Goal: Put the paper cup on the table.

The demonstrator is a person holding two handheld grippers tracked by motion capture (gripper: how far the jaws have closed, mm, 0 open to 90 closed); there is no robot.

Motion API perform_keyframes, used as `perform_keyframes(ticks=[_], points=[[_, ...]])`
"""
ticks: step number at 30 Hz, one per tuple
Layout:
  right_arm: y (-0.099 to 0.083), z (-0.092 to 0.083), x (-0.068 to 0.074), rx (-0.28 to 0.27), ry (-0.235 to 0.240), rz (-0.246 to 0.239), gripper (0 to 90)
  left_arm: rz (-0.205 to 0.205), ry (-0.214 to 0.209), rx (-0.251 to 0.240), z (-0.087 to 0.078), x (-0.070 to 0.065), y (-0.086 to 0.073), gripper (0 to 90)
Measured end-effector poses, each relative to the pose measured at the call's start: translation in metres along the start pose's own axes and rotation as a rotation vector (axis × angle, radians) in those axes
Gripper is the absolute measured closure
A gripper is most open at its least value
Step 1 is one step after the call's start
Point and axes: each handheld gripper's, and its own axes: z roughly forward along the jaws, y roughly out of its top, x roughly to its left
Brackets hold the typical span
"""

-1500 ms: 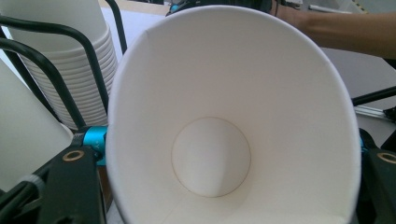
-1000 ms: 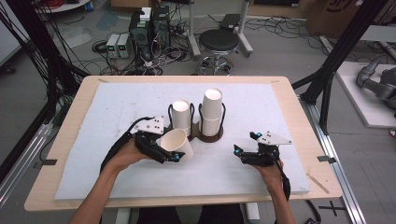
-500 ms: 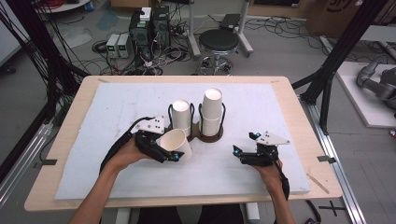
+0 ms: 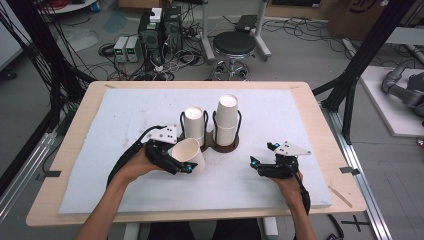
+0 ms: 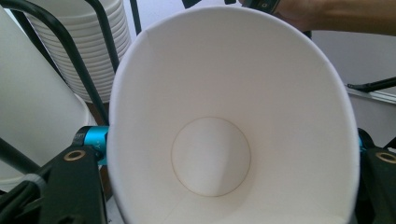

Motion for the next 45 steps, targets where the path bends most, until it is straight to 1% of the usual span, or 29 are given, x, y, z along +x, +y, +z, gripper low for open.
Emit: perform_keyframes(ticks=[4,5,9,10,13,14,16,18,23,24,26,32,37,43,45], points=[[-0.001,0.001,0.000,0.007,-0.001,-0.001,15.0,-0.001,0.002,0.005,0.000,0.000,0.000,28.9],[-0.001,0.001,0.000,0.010,-0.001,0.002,15.0,-0.006,0.001,0.000,0.000,0.000,0.000,29.0],[-0.002,0.002,-0.001,0.014,-0.003,0.001,15.0,0.000,0.009,0.020,0.002,0.001,0.000,29.0],[-0.002,0.002,-0.001,0.012,-0.006,-0.001,15.0,-0.005,0.007,0.023,0.004,0.001,-0.001,29.0],[-0.002,0.002,0.000,0.013,-0.007,-0.003,15.0,-0.008,0.014,0.048,0.008,0.000,-0.001,29.1],[-0.002,0.002,0.001,0.018,-0.008,0.004,15.0,-0.004,0.015,0.059,0.010,-0.001,-0.001,29.1],[-0.002,0.002,0.000,0.016,-0.007,-0.002,14.9,-0.003,0.020,0.077,0.013,-0.002,-0.001,29.1],[-0.002,0.002,0.001,0.018,-0.009,0.005,14.9,0.002,0.019,0.092,0.017,-0.004,0.000,29.1],[-0.002,0.002,0.000,0.020,-0.009,0.003,15.0,0.014,0.029,0.127,0.025,-0.006,0.002,29.1],[-0.002,0.002,0.000,0.022,-0.008,0.003,15.0,0.011,0.031,0.131,0.027,-0.007,0.002,29.1],[-0.003,0.002,0.000,0.023,-0.009,0.000,15.0,0.024,0.032,0.150,0.032,-0.008,0.003,29.1],[-0.003,0.002,0.001,0.022,-0.011,-0.005,15.0,0.033,0.033,0.169,0.041,-0.010,0.004,29.1],[-0.003,0.003,0.001,0.025,-0.007,-0.002,15.0,0.031,0.040,0.182,0.045,-0.010,0.005,29.1],[-0.003,0.003,0.002,0.028,-0.006,-0.015,15.0,0.023,0.041,0.194,0.048,-0.009,0.005,29.1],[-0.003,0.003,0.002,0.028,-0.007,-0.015,15.0,0.028,0.044,0.201,0.050,-0.008,0.005,29.2]])
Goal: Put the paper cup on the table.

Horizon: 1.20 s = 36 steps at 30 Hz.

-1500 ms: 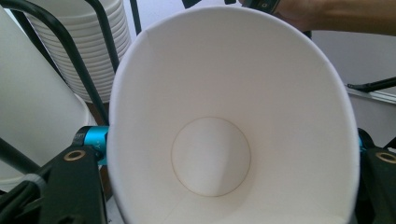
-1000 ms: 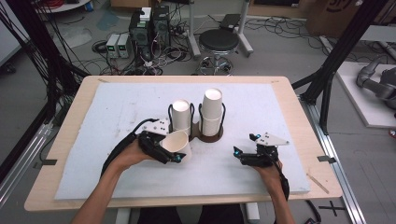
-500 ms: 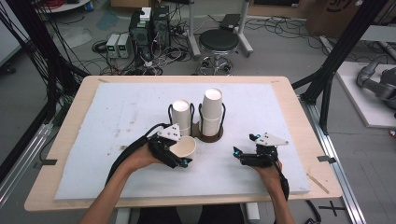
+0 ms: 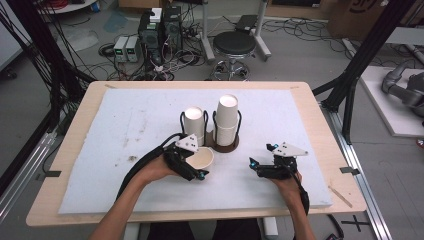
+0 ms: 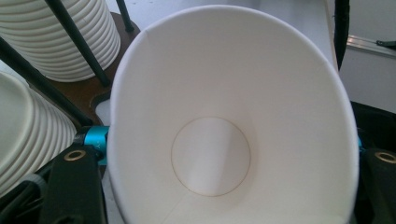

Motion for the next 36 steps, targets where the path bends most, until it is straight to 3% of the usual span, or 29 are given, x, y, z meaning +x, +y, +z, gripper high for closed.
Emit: perform_keyframes(ticks=[12,20,26,36], points=[[0.000,0.000,0.000,0.002,0.002,0.000,15.0,0.009,0.016,0.056,0.011,0.001,0.002,29.3],[0.000,0.000,0.000,0.004,0.003,-0.002,15.0,0.011,0.016,0.068,0.014,0.001,0.004,29.4],[0.000,0.000,0.000,0.005,0.002,-0.003,15.0,0.042,0.030,0.117,0.017,-0.002,0.012,29.5],[0.000,0.000,0.000,0.004,0.002,-0.003,15.0,0.033,0.025,0.115,0.018,-0.001,0.011,29.4]])
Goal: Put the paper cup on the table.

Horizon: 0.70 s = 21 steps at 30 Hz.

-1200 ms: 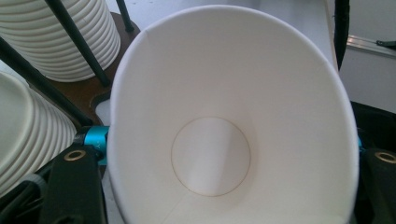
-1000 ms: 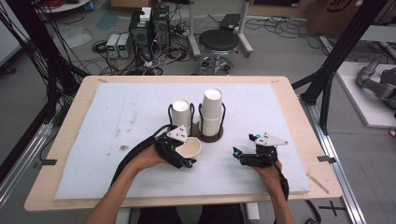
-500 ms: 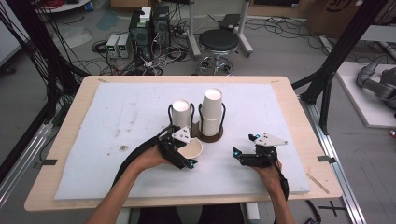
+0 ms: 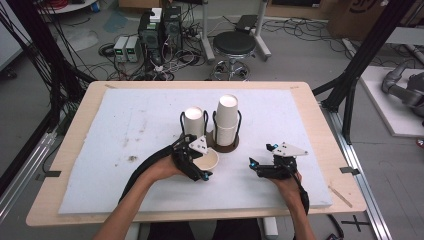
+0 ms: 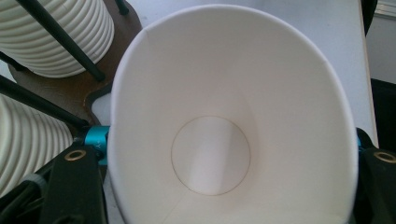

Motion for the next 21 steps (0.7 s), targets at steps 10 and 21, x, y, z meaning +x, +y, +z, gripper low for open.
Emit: perform_keyframes(ticks=[10,21], points=[[0.000,0.000,0.000,-0.001,0.001,0.000,15.0,-0.022,-0.018,-0.001,0.002,0.001,-0.002,22.9],[0.000,0.000,0.000,0.000,0.003,0.000,15.0,-0.069,-0.034,-0.055,0.004,0.003,-0.012,12.7]])
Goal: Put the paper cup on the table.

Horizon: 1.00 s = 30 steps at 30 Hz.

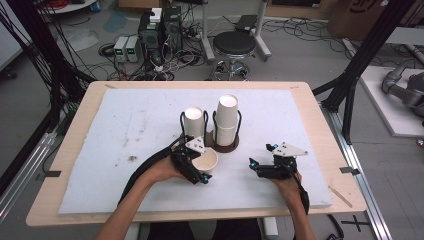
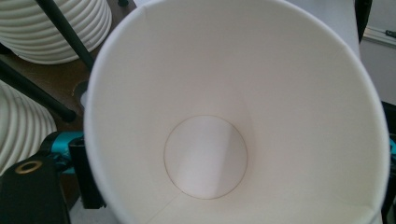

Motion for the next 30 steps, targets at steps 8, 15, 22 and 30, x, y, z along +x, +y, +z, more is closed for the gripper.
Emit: perform_keyframes(ticks=[8,15,22,30], points=[[0.000,0.000,0.000,0.000,-0.001,-0.006,15.0,0.007,0.012,-0.001,-0.002,-0.003,-0.004,12.7],[0.000,0.000,0.001,0.001,0.000,-0.005,15.0,-0.007,0.014,-0.020,-0.007,-0.003,-0.014,12.8],[0.000,0.000,0.001,0.003,-0.002,-0.004,15.0,-0.011,0.041,-0.052,-0.017,-0.005,-0.025,12.9],[0.000,0.001,0.001,0.002,-0.006,-0.012,15.0,-0.060,0.069,-0.102,-0.029,-0.002,-0.049,13.3]])
